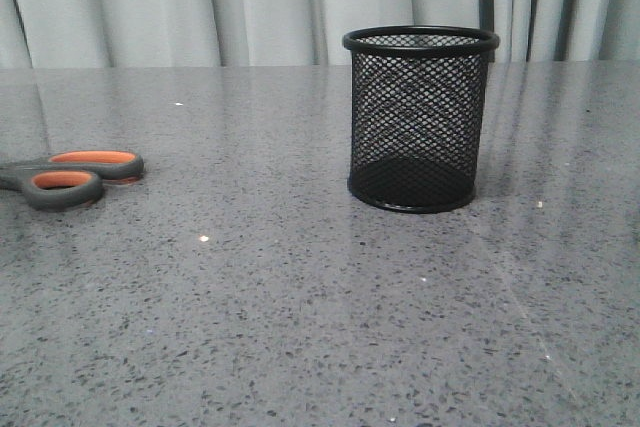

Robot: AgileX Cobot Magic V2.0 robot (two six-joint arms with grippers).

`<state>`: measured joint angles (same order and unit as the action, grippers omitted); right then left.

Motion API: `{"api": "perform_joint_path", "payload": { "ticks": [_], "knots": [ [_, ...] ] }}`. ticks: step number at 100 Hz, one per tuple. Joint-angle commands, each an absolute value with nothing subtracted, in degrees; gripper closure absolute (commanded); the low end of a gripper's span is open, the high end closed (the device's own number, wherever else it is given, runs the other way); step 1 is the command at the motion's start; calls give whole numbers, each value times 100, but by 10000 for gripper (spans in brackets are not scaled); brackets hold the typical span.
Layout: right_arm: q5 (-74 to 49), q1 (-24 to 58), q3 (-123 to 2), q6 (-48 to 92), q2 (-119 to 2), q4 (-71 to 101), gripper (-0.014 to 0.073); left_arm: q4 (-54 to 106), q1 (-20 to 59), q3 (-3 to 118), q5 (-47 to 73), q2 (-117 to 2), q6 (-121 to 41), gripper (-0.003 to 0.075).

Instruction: Put scissors into bucket

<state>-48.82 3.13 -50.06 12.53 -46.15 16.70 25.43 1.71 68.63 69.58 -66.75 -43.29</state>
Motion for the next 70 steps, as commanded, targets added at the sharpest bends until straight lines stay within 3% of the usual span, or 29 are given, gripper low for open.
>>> {"api": "perform_joint_path", "payload": {
  "ticks": [1,35,70],
  "knots": [
    [-4565,324,-5214,1312,-4608,1764,138,2542,160,7568,7219,-7220,-4747,300],
    [-4586,680,-5214,1381,-4608,1764,138,2199,514,8608,7311,-8491,-7793,299],
    [-4664,1107,-5214,1393,-4608,1626,138,1358,969,8597,7311,-9019,-8109,299]
  ]
}}
